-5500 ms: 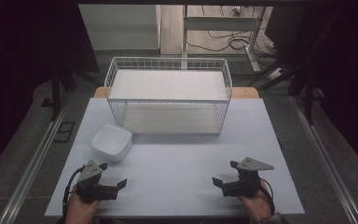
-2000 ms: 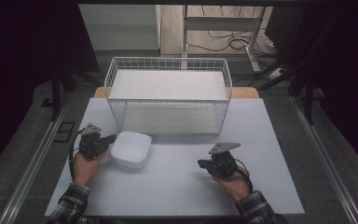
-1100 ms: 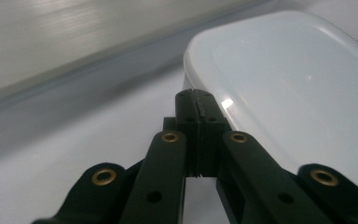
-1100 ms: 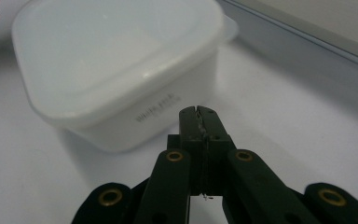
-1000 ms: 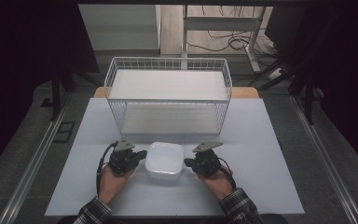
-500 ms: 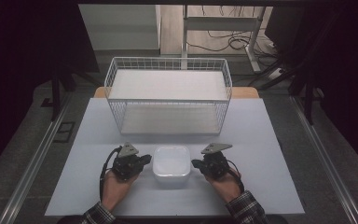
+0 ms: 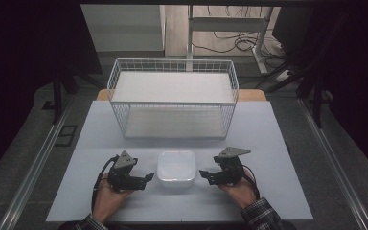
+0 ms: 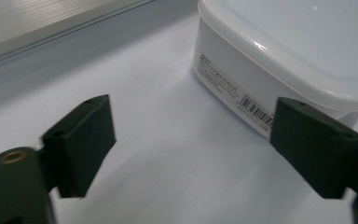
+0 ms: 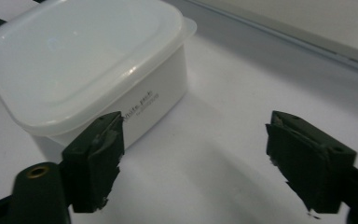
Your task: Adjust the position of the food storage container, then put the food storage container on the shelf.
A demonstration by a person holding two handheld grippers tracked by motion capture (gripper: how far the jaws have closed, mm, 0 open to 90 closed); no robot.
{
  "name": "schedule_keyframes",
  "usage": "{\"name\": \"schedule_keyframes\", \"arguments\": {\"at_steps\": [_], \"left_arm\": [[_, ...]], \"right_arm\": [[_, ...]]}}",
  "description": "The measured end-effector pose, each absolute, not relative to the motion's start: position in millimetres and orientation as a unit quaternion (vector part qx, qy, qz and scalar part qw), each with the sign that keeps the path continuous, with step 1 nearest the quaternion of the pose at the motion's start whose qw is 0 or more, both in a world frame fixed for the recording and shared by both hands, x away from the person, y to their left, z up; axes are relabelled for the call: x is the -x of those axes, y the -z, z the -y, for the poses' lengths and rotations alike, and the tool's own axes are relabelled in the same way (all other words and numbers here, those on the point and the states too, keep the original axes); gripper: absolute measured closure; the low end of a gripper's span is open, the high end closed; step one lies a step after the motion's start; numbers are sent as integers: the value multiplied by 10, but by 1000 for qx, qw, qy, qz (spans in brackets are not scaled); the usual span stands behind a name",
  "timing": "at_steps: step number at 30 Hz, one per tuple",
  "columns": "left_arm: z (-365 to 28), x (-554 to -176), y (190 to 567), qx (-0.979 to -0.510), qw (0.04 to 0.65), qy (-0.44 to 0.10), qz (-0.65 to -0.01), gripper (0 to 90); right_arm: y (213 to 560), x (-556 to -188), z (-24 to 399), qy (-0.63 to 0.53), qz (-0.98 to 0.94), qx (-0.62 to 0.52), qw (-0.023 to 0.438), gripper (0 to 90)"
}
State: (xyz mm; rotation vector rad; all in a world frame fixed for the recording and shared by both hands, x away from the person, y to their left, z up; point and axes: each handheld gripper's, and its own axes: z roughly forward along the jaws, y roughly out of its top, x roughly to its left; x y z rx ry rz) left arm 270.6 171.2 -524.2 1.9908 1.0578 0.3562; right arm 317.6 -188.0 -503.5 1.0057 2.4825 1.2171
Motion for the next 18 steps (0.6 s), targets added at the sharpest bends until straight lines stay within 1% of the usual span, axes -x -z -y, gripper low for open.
{"name": "schedule_keyframes", "arguments": {"at_steps": [3, 7, 11, 12, 14, 18], "left_arm": [[-1730, -2721, 5253, -788, 420, -143, -428, 99], [-1744, -2725, 5259, -789, 413, -151, -429, 87], [-1776, -2734, 5203, -785, 423, -133, -432, 93], [-1776, -2734, 5203, -785, 423, -133, -432, 89], [-1788, -2729, 5135, -788, 431, -121, -424, 79], [-1764, -2716, 5058, -792, 432, -119, -414, 68]], "right_arm": [[5017, -3164, 1872, -413, -841, -332, 107, 157], [5007, -3172, 1884, -415, -840, -334, 105, 155], [4969, -3168, 1891, -417, -838, -338, 95, 202], [4969, -3168, 1891, -417, -838, -338, 95, 202], [4922, -3158, 1883, -415, -840, -338, 89, 239], [4859, -3139, 1876, -418, -844, -327, 84, 246]]}}
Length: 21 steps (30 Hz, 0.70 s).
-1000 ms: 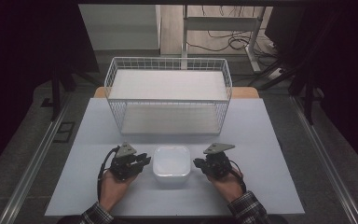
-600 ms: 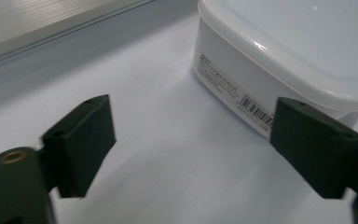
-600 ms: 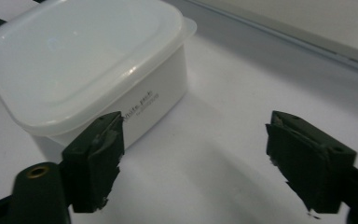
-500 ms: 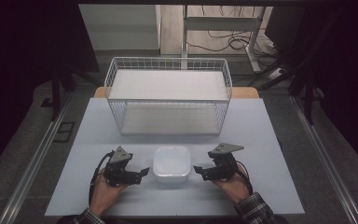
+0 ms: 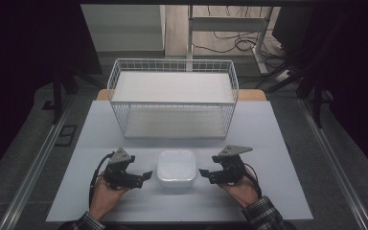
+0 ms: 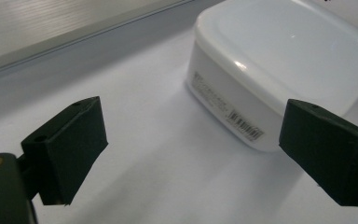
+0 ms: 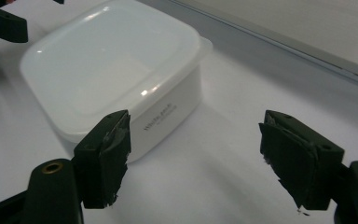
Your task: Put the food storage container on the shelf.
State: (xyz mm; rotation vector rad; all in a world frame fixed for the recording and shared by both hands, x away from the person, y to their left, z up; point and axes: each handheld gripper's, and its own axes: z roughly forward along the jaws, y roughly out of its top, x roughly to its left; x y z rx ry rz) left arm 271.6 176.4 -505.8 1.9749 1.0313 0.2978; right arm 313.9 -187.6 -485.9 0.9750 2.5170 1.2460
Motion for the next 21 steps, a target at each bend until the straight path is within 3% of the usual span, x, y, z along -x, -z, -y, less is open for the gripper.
{"name": "schedule_keyframes", "arguments": {"at_steps": [7, 17, 21], "left_arm": [[-1585, -2790, 4893, -791, 451, -123, -394, 133], [-1402, -3010, 5084, -797, 456, -45, -392, 149], [-1432, -3010, 5111, -790, 473, -9, -390, 287]], "right_arm": [[4742, -3131, 1787, -446, -831, -326, 62, 285], [4876, -3288, 1494, -415, -851, -322, 15, 259], [4891, -3293, 1476, -413, -851, -324, -3, 263]]}}
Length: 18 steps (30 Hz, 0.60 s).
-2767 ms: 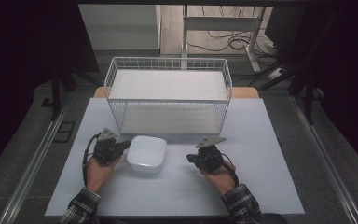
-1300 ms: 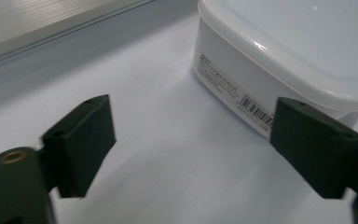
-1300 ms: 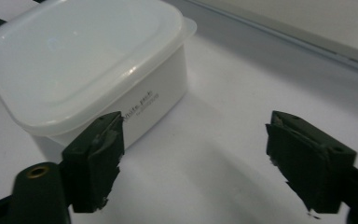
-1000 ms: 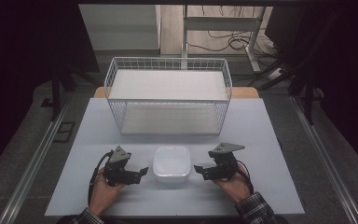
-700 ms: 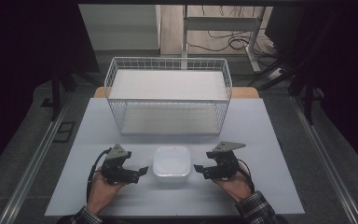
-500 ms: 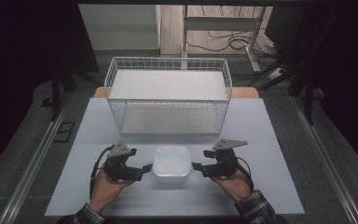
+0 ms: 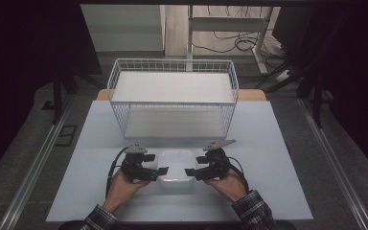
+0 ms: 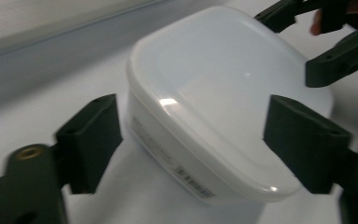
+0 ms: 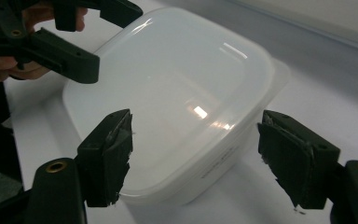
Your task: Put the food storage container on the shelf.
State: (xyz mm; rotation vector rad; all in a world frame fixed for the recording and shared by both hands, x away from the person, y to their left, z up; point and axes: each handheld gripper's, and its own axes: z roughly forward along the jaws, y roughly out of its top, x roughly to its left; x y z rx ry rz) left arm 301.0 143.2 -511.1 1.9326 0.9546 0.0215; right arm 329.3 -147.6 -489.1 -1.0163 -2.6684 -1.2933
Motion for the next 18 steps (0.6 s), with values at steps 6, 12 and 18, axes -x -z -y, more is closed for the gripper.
{"name": "schedule_keyframes", "arguments": {"at_steps": [6, 12, 18], "left_arm": [[-1489, -2841, 5078, -782, 480, 0, -399, 441], [-1534, -2722, 5024, -766, 492, -6, -414, 611], [-1583, -2681, 5024, -735, 521, -19, -434, 788]], "right_arm": [[4827, -3224, 1543, 404, 848, 341, 27, 481], [4793, -3135, 1635, 420, 828, 368, 40, 638], [4770, -3054, 1678, 445, 810, 382, 11, 791]]}}
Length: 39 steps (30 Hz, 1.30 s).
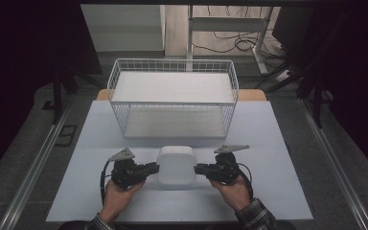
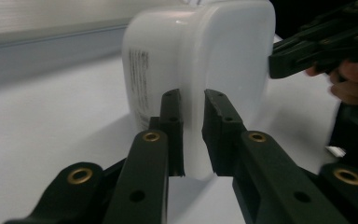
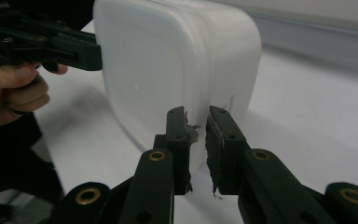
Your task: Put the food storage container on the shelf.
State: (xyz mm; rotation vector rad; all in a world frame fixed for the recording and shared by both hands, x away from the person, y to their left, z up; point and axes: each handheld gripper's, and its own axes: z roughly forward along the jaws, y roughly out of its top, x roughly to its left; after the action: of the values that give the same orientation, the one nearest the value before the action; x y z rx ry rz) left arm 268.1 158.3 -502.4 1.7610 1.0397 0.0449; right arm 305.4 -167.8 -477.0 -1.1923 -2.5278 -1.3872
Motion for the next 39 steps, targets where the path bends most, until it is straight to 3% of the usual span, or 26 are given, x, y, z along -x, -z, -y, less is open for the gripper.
{"name": "schedule_keyframes", "arguments": {"at_steps": [8, 16, 29, 39], "left_arm": [[-1573, -2726, 4954, -732, 523, -39, -435, 790], [-1588, -3078, 4792, -729, 527, -61, -433, 788], [-1628, -3608, 4812, -716, 520, -69, -460, 781], [-1625, -3766, 4908, -716, 503, -54, -480, 775]], "right_arm": [[4737, -3055, 1666, 466, 799, 379, -14, 793], [4532, -3346, 1601, 472, 799, 369, -49, 793], [4577, -3889, 1499, 476, 788, 387, -46, 789], [4659, -4090, 1453, 461, 794, 395, -39, 785]]}}
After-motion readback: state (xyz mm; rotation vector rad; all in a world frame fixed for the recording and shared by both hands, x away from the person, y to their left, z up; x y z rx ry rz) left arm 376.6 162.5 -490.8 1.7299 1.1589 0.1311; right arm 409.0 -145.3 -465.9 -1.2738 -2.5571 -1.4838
